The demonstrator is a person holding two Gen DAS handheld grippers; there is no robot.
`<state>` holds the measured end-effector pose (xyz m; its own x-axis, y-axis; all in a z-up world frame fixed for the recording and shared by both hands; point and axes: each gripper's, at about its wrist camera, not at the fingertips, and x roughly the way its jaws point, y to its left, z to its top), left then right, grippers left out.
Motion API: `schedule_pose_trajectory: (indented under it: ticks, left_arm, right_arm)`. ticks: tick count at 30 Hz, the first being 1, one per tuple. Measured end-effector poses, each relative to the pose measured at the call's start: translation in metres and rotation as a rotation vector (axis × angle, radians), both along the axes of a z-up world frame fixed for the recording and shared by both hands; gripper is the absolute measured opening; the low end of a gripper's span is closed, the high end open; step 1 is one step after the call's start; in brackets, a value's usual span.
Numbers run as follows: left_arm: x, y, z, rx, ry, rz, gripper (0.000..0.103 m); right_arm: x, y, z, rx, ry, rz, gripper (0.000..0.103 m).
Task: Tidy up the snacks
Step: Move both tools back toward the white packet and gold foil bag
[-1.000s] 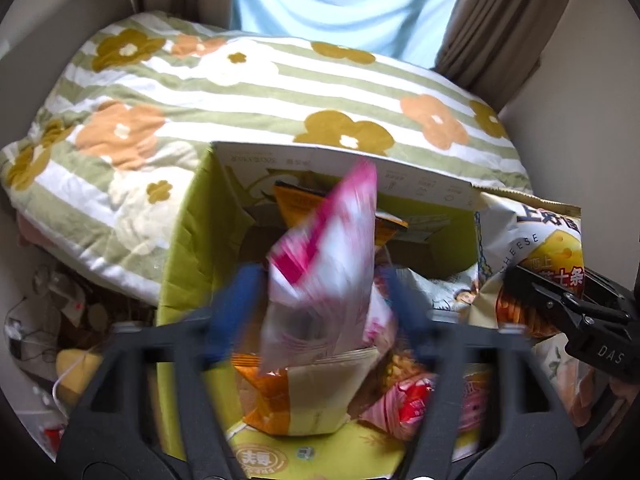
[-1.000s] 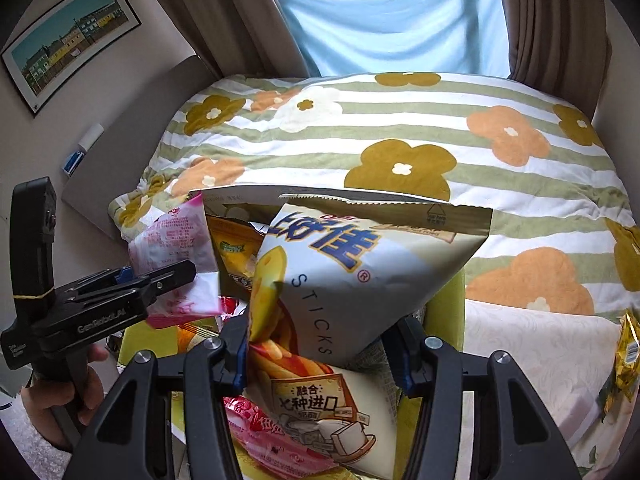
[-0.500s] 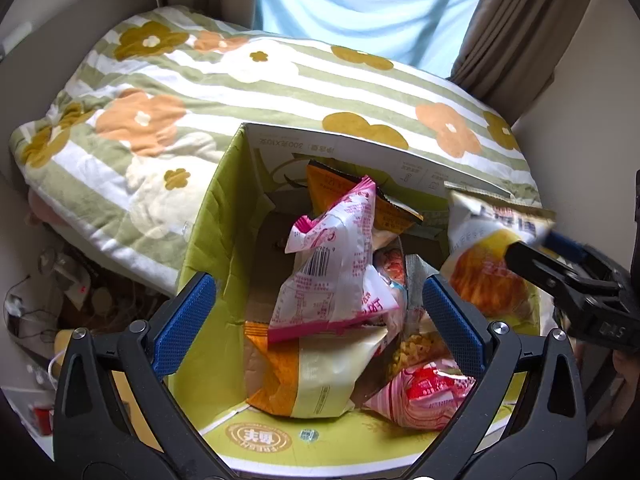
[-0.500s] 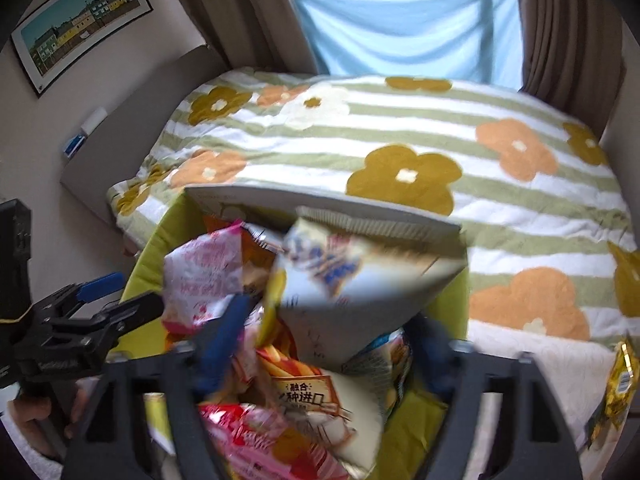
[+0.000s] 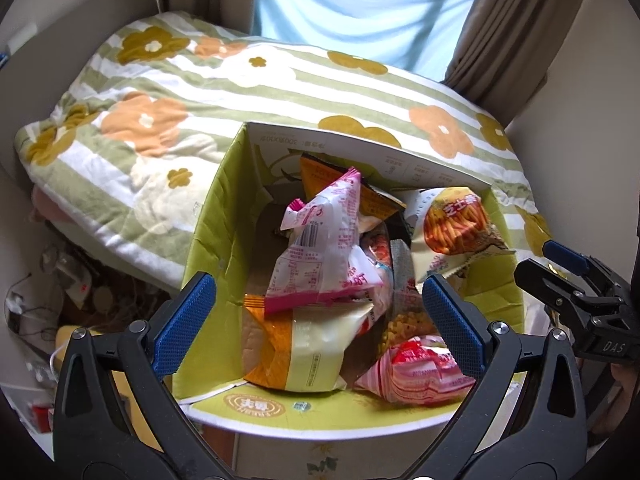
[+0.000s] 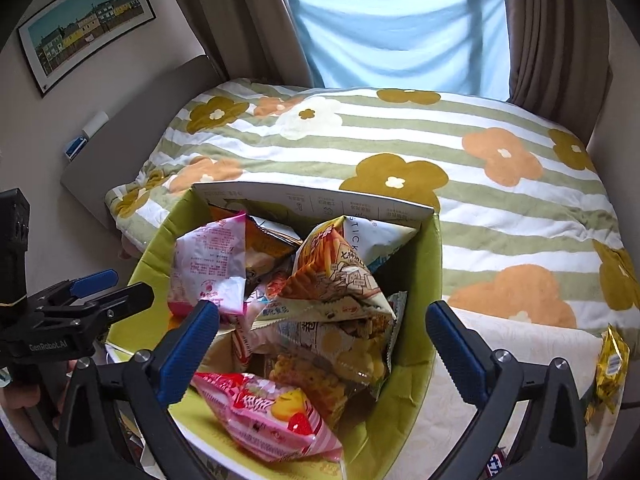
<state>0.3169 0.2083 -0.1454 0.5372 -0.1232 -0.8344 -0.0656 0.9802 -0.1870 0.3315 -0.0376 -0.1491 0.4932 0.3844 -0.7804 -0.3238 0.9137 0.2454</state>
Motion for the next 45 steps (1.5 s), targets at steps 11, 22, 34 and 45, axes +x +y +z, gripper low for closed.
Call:
schedule_pose_trajectory:
  ticks: [11,22,34,45]
  left_arm:
    - [-0.024,-0.028,0.034,0.001,-0.078,-0.116,0.103]
    - [-0.036,-0.112,0.051,-0.030,-0.125,-0.309,0.103]
    - [-0.046,-0.244,0.047,-0.034,-0.102,-0.395,0.103]
    - [-0.048,-0.382,-0.009,-0.007,0.013,-0.473,0.103]
  right_arm:
    - [-0.041,-0.025,0.039,0.001,-0.074,-0.106,0.103]
    - [-0.087,-0.095,0.070,-0.058,-0.123,-0.291,0.103]
    - [-0.110,-0.224,0.063,-0.066,-0.110,-0.441,0.103]
    - [-0.101,-0.358,0.005,-0.002,0.033,-0.500,0.103]
